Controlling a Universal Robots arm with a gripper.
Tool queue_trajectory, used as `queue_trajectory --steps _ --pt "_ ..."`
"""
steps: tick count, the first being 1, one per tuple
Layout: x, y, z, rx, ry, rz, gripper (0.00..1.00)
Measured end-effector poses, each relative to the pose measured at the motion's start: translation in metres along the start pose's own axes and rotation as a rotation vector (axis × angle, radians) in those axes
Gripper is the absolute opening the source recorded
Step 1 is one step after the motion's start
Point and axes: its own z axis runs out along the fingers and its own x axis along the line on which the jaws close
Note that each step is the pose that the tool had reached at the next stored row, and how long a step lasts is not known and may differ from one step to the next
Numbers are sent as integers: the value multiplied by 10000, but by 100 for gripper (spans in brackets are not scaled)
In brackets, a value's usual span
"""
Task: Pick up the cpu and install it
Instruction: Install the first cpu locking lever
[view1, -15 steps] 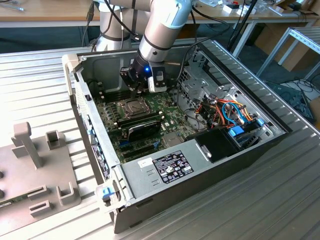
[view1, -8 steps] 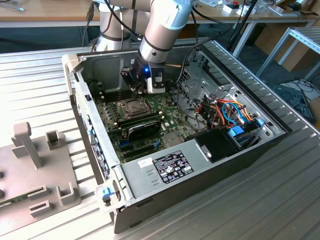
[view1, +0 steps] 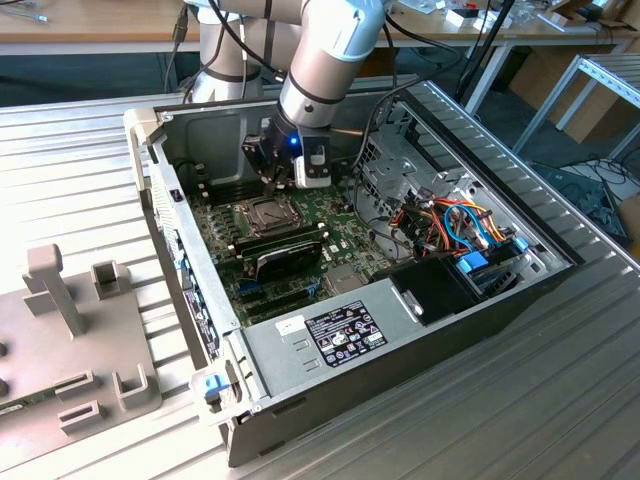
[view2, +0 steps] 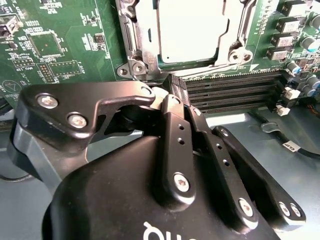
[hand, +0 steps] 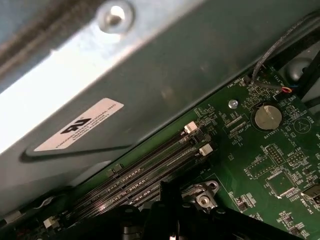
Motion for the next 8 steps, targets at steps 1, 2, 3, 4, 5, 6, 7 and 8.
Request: queue_trajectory --steps 1,2,3,4,5,6,7,8 --pt "-1 -2 -1 0 0 0 11" --pt "-3 -4 -1 0 -1 0 11" --pt "-4 -7 -2 1 -1 -1 11" --pt "-6 -8 -2 0 -1 -1 11" --pt "-6 -10 -2 1 -1 1 11" --pt "-8 -12 -3 0 -1 0 11" --pt "-10 -14 -3 0 0 0 11" --pt "-11 -16 -3 -1 0 0 11"
